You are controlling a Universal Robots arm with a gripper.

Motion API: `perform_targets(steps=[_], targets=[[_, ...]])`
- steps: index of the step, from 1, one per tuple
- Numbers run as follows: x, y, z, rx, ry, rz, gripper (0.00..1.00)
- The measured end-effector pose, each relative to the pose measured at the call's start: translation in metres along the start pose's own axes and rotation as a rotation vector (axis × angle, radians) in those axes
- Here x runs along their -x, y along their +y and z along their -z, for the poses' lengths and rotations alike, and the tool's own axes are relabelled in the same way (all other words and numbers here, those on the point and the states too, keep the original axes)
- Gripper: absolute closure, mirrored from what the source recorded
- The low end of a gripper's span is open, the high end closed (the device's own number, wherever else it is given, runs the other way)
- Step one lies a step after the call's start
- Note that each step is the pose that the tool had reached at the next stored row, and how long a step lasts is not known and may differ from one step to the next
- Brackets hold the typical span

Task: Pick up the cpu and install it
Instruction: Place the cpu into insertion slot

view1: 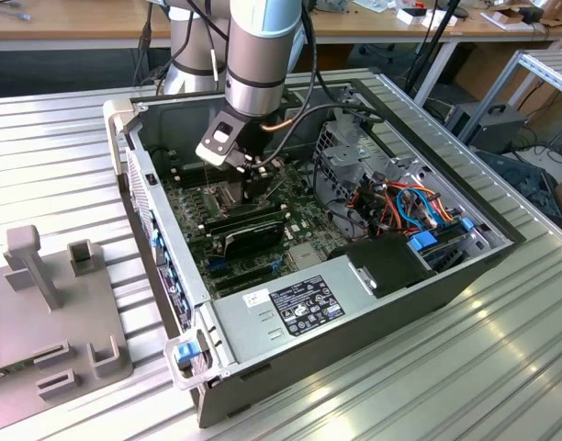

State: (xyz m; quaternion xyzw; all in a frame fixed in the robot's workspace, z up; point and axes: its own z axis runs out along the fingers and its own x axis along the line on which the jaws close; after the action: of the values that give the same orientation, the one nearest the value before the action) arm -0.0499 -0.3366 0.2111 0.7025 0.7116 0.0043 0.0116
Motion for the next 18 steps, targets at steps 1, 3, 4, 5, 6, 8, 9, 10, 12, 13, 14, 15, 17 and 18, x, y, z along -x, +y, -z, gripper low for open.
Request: perform_targets(steps=[1, 3, 4, 5, 6, 8, 9, 10, 12, 13, 14, 15, 17, 18], targets=[[0.0, 0.0, -0.0005, 0.0001, 0.0001, 0.0, 0.46], [-0.0001, 0.0, -0.0015, 0.0001, 0.0002, 0.0, 0.46], [0.0, 0.0, -0.0021, 0.0001, 0.0, 0.0, 0.46], [-0.0001, 0.0, -0.0028, 0.0001, 0.0001, 0.0, 0.46], [-0.0001, 0.0, -0.0034, 0.0001, 0.0001, 0.0, 0.46], [-0.0001, -0.0001, -0.0043, 0.0, 0.0, 0.0, 0.46], [-0.0001, -0.0001, -0.0048, 0.0001, 0.0001, 0.0, 0.46], [0.0, -0.0001, -0.0053, 0.0, 0.0, 0.0, 0.46], [0.0, -0.0001, -0.0054, -0.0001, -0.0002, 0.0, 0.46], [-0.0001, -0.0001, -0.0055, 0.0, 0.0, 0.0, 0.46], [-0.0003, -0.0001, -0.0057, 0.0002, 0.0002, 0.0, 0.46], [-0.0011, -0.0001, -0.0057, 0.0001, 0.0001, 0.0, 0.46], [-0.0019, -0.0001, -0.0058, 0.0002, 0.0002, 0.0, 0.46], [-0.0021, 0.0, -0.0061, 0.0002, 0.0002, 0.0, 0.46]])
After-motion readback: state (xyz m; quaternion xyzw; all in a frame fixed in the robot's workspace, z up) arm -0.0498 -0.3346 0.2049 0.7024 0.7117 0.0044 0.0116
